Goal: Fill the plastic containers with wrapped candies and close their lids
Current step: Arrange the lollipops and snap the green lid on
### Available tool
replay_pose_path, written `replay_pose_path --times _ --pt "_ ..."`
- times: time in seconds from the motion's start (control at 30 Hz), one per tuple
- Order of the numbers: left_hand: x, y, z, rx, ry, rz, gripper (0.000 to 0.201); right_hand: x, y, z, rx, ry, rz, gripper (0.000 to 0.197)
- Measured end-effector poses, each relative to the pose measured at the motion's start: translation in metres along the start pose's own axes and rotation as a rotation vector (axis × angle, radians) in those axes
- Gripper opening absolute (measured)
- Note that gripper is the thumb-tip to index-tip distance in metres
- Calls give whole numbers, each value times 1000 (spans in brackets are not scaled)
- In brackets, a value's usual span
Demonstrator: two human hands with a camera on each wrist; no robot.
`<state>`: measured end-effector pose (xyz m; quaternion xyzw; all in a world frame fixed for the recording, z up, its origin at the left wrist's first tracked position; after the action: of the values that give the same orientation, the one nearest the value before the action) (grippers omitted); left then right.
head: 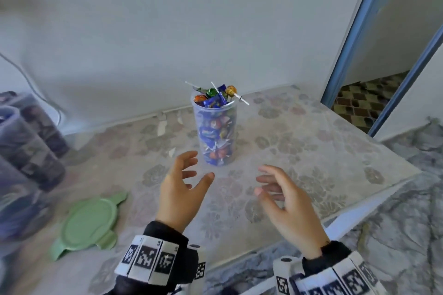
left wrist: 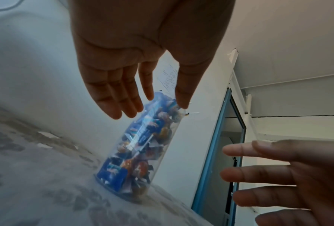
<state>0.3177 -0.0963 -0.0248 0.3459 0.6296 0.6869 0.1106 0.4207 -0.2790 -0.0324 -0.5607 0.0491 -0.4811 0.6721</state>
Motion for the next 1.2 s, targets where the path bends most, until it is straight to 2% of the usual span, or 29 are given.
replay_pose_path --times 0.17,0.3,0.37,0.43,0.53,0.67,0.87,0.93,1.03,1.2 --pt "-3 19 42 -18 35 -18 66 7 15 63 34 51 106 36" --pt "-10 34 73 -55 38 -50 85 10 26 114 62 63 199 27" --pt "-15 41 83 -77 37 -68 88 9 34 136 75 67 248 40" --pt "-20 44 91 -95 32 -84 83 4 38 155 82 37 309 54" --pt "-24 44 99 -115 55 -111 80 -9 35 177 82 -47 482 64" --pt "-20 45 103 -137 89 -187 79 -22 32 188 103 -133 610 66" --pt "-6 41 98 -120 98 -218 78 -25 16 192 231 -140 594 56" --pt "3 39 94 -110 105 -210 79 -31 9 190 256 -144 596 59" --pt "21 35 87 -96 118 -198 82 -47 0 183 233 -173 630 66" --pt "55 25 71 -60 122 -197 88 -74 -22 169 203 -184 673 60"
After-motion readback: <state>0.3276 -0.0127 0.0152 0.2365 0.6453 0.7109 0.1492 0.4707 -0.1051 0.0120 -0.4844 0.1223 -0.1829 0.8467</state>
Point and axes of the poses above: each hand's wrist, its own z-axis towards the middle knuckle, its own x-axis out of the back of the hand, y = z × x, the point moved 9 cm from there along z, towards the middle knuckle, and after that the axes turned 13 degrees about x, right-handed, at the moved point
